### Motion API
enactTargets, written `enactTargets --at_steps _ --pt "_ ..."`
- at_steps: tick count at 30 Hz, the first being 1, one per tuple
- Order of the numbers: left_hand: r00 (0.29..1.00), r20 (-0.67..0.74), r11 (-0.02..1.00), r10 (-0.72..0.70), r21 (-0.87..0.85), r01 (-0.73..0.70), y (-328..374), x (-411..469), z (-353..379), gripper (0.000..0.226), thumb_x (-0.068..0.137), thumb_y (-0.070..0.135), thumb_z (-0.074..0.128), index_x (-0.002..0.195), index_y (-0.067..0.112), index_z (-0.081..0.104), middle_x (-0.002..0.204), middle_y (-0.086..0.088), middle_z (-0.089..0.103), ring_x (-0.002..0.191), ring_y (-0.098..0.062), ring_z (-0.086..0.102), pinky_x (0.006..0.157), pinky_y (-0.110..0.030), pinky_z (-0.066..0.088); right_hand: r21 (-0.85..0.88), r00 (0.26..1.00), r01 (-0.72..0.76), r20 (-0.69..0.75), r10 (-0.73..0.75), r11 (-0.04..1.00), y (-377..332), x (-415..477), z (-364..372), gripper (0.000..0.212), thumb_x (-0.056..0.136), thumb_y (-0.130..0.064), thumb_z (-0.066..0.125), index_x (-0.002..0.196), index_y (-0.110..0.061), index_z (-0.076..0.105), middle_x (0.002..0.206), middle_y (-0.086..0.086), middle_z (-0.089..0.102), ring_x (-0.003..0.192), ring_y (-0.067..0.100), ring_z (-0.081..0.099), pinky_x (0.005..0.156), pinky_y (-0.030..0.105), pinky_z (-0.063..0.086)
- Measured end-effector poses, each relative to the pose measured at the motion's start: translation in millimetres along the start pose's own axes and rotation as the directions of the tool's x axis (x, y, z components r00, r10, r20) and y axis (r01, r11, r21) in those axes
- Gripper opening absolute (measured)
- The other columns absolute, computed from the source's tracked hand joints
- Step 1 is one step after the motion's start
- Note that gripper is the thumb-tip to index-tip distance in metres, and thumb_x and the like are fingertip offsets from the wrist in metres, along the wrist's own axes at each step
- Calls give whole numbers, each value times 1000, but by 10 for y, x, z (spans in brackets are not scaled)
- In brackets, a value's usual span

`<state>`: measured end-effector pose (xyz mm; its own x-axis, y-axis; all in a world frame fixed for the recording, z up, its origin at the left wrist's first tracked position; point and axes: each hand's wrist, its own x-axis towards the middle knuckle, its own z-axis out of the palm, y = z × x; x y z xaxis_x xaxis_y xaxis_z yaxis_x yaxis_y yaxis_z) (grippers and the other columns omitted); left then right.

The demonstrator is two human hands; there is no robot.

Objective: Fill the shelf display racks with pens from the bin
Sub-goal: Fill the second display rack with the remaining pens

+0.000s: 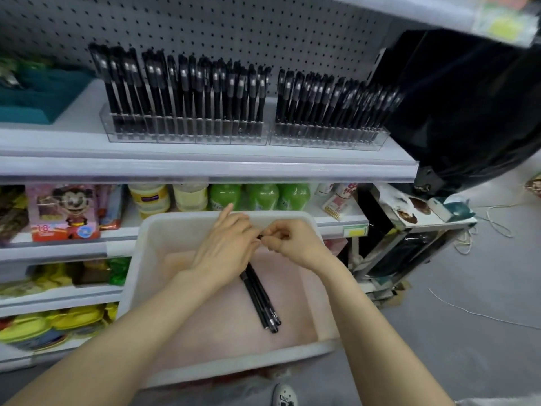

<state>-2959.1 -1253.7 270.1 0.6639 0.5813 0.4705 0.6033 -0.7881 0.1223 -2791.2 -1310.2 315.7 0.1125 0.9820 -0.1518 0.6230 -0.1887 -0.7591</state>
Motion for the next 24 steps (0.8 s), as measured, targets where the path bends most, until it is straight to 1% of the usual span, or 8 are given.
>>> enactTargets --at_steps 2,4,6,9,11,13,20,24 --pt "1000 12 1000 -19 -17 19 15 85 -50 15 84 25 69 96 19 76 82 0 68 87 -26 63 107 -40 35 23 1000 14 -22 -13 1000 -71 -7 -190 8 80 -20 77 84 -15 72 77 9 70 66 11 58 66 28 49" --pt "999 17 998 -52 -42 52 58 193 -122 10 85 24 71 93 19 76 76 0 66 78 -26 59 83 -36 49 65 996 22 -87 -17 998 -127 -19 -374 14 76 -19 81 85 -14 73 77 8 70 62 8 60 59 23 49" --pt "995 -15 992 -103 -69 101 116 317 -187 10 89 25 67 90 18 74 73 1 64 77 -25 56 65 -33 47 270 974 63 -226 0 961 -157 -6 -519 19 76 -10 81 90 -6 69 73 7 67 59 10 62 58 20 51" --pt "984 -83 984 -157 -102 148 212 565 -222 12 91 24 64 86 16 72 73 0 64 76 -24 55 58 -32 45 649 923 153 -363 126 745 -172 53 -633 21 78 1 77 94 -2 62 68 7 63 57 12 62 63 20 54" --pt "982 -86 981 -171 -110 161 302 758 -225 11 91 25 64 86 17 71 76 0 65 77 -24 56 58 -31 39 764 912 192 -371 176 616 -150 108 -669 16 81 1 74 91 -3 63 67 5 63 60 12 61 65 19 54" --pt "982 -49 977 -183 -123 176 392 939 -214 12 94 27 61 91 20 69 84 0 66 84 -24 57 62 -32 41 801 908 206 -370 195 562 -115 152 -738 9 84 0 72 83 -5 65 66 6 65 59 12 60 64 19 53" --pt "991 12 981 -136 -135 136 623 1634 -114 22 99 33 50 112 25 67 104 6 64 101 -19 50 75 -32 40 678 890 268 -446 93 684 127 327 -1361 4 86 -3 70 88 -1 66 69 9 65 63 12 62 68 21 53" --pt "990 -108 995 -88 -46 83 640 2058 -31 38 95 27 58 132 16 58 132 -3 56 122 -24 47 95 -39 47 476 794 311 -606 51 823 195 512 -1932 12 87 -12 71 93 -3 67 63 -7 63 63 7 60 71 29 57"
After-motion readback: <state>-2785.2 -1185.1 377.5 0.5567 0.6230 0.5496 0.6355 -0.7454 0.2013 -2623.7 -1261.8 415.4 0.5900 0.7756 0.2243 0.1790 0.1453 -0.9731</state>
